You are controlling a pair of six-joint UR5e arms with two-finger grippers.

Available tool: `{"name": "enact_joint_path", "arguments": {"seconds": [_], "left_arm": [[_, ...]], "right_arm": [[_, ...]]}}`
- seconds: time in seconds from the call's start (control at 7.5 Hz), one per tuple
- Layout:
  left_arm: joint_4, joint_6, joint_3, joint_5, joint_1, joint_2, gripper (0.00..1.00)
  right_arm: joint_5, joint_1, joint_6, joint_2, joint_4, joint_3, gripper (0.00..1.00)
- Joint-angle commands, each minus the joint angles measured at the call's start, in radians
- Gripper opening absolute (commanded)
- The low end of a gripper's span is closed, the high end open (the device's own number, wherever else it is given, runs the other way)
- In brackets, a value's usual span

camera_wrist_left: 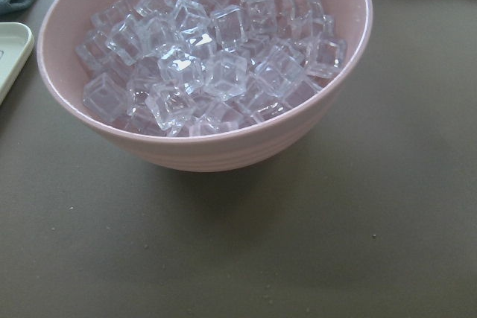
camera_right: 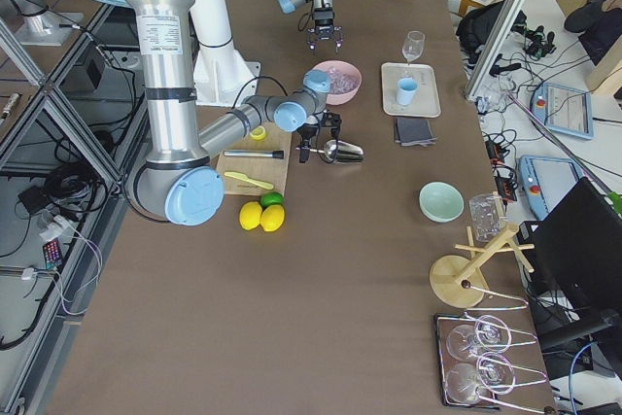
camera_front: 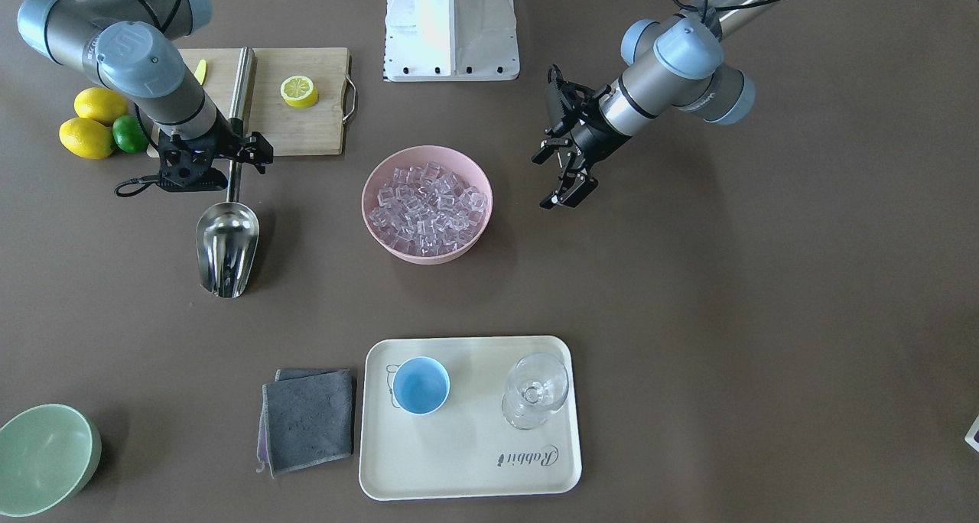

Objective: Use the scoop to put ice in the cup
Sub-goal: 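Close the right gripper on the scoop handle while the left gripper steadies beside the bowl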

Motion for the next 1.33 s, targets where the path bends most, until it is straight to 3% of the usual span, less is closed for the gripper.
{"name": "enact_joint_path", "arguments": {"seconds": [0.0, 0.4, 0.8, 0.93, 1.07, 1.2], "left_arm": [[-0.071, -0.107, 0.089, 0.011, 0.024, -0.049, 0.99], [-0.117, -0.107, 0.14, 0.102, 0.031, -0.077, 0.99], [-0.122, -0.107, 0.163, 0.117, 0.031, -0.094, 0.99], [-0.121, -0.101, 0.163, 0.111, 0.025, -0.1, 0.99], [-0.117, -0.098, 0.163, 0.109, 0.024, -0.114, 0.99], [-0.117, -0.098, 0.162, 0.104, 0.022, -0.114, 0.99]], "right_arm": [[0.0, -0.003, -0.001, 0.002, 0.0, -0.005, 0.98], [0.0, -0.005, -0.001, 0.004, 0.002, -0.009, 0.98], [0.0, -0.006, -0.001, 0.004, 0.0, -0.009, 0.97], [0.0, -0.006, -0.001, 0.005, 0.002, -0.009, 0.84], [0.0, -0.006, 0.001, 0.005, 0.0, -0.009, 0.25], [0.001, -0.006, -0.001, 0.005, 0.0, -0.008, 0.0]]}}
